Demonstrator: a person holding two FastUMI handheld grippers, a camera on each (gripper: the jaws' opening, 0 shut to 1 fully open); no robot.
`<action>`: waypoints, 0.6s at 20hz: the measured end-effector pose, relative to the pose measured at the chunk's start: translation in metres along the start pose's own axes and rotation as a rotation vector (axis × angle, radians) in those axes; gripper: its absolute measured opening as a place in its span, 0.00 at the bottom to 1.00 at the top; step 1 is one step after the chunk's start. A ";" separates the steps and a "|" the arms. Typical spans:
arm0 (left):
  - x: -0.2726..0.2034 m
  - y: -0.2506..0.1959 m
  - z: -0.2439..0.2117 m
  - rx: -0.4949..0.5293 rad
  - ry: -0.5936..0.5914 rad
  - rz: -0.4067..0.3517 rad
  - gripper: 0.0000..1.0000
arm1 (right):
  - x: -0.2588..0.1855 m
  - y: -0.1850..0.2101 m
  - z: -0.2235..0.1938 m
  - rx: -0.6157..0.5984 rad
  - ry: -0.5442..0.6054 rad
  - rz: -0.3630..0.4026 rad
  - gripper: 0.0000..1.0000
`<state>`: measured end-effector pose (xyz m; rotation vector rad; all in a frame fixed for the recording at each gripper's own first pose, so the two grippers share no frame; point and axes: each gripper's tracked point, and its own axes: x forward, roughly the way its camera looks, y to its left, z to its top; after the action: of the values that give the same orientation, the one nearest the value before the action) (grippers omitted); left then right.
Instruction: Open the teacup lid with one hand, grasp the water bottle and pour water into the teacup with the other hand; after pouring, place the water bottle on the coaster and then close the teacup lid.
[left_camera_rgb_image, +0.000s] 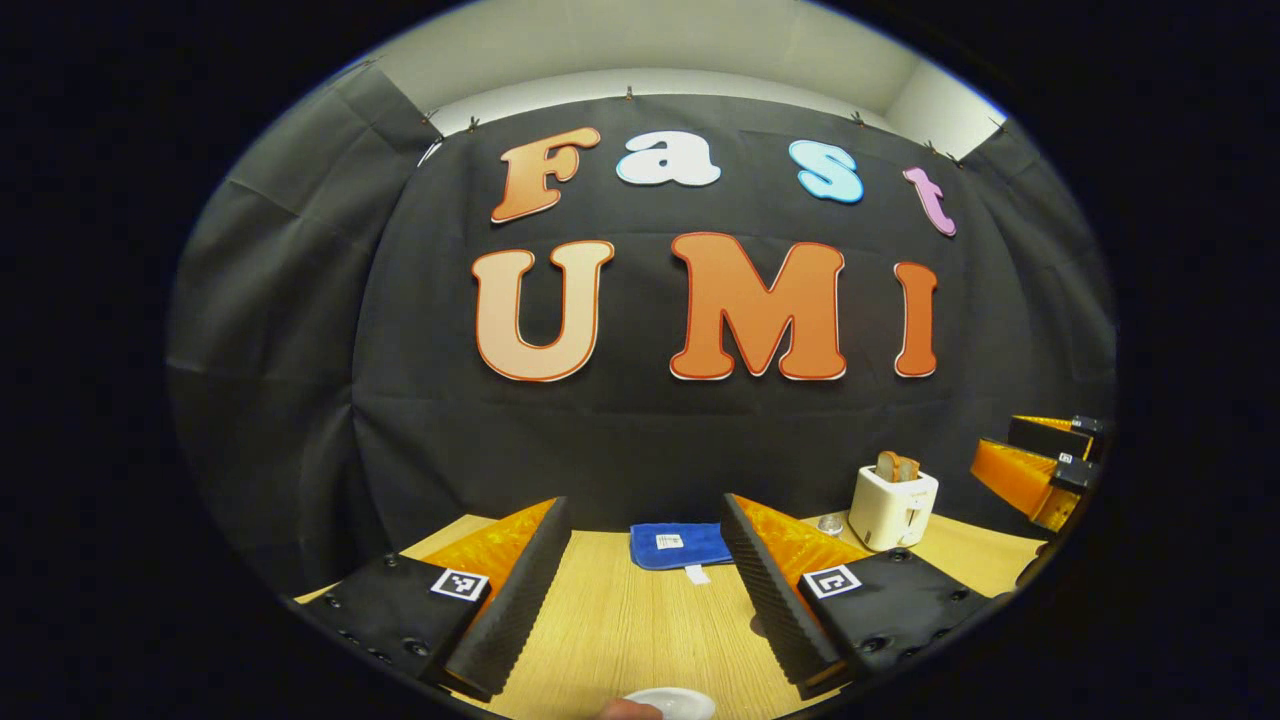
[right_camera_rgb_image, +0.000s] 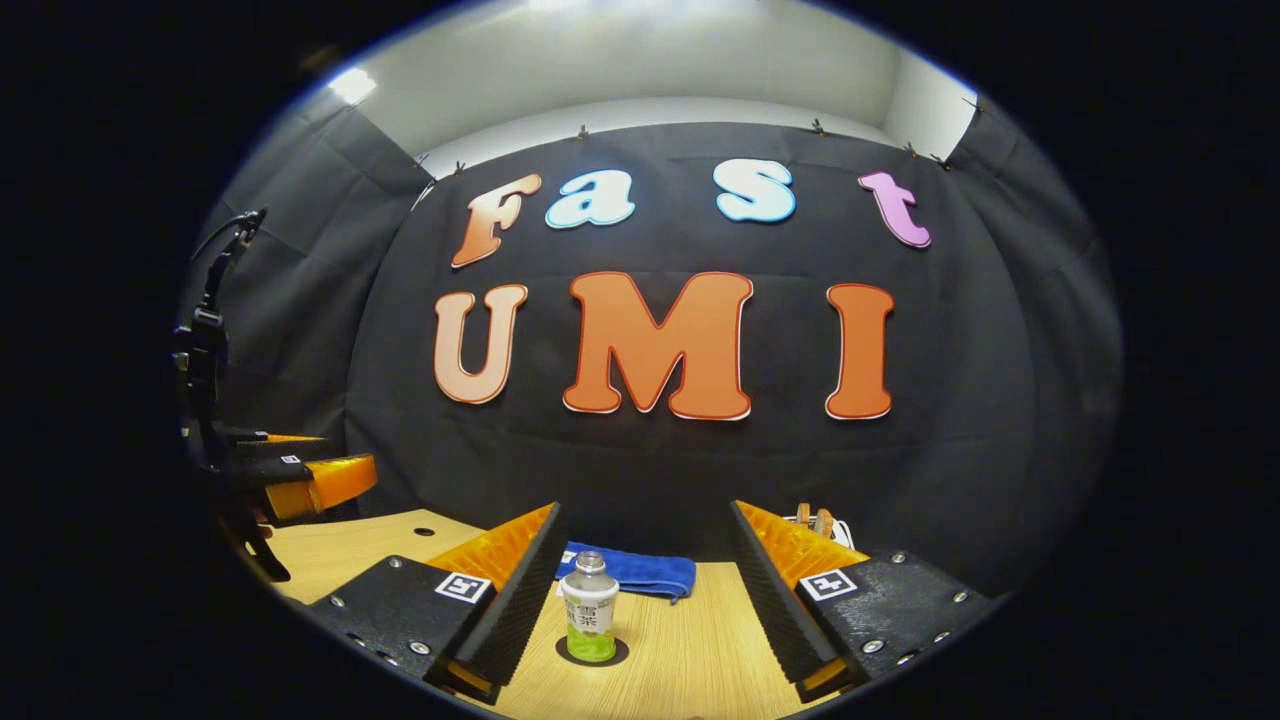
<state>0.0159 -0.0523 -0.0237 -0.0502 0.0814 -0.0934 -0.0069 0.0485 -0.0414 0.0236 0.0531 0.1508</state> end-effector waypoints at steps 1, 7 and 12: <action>0.000 0.002 0.003 0.006 -0.006 0.006 0.99 | -0.001 0.000 0.000 -0.002 -0.002 -0.003 0.96; -0.006 -0.004 0.003 0.019 -0.037 -0.011 0.95 | -0.004 0.008 -0.007 -0.038 -0.005 -0.006 0.96; -0.009 -0.010 0.002 0.044 -0.052 -0.024 0.95 | -0.002 0.016 -0.012 -0.039 0.006 0.016 0.97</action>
<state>0.0061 -0.0617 -0.0201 -0.0098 0.0271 -0.1181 -0.0116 0.0644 -0.0533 -0.0152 0.0556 0.1684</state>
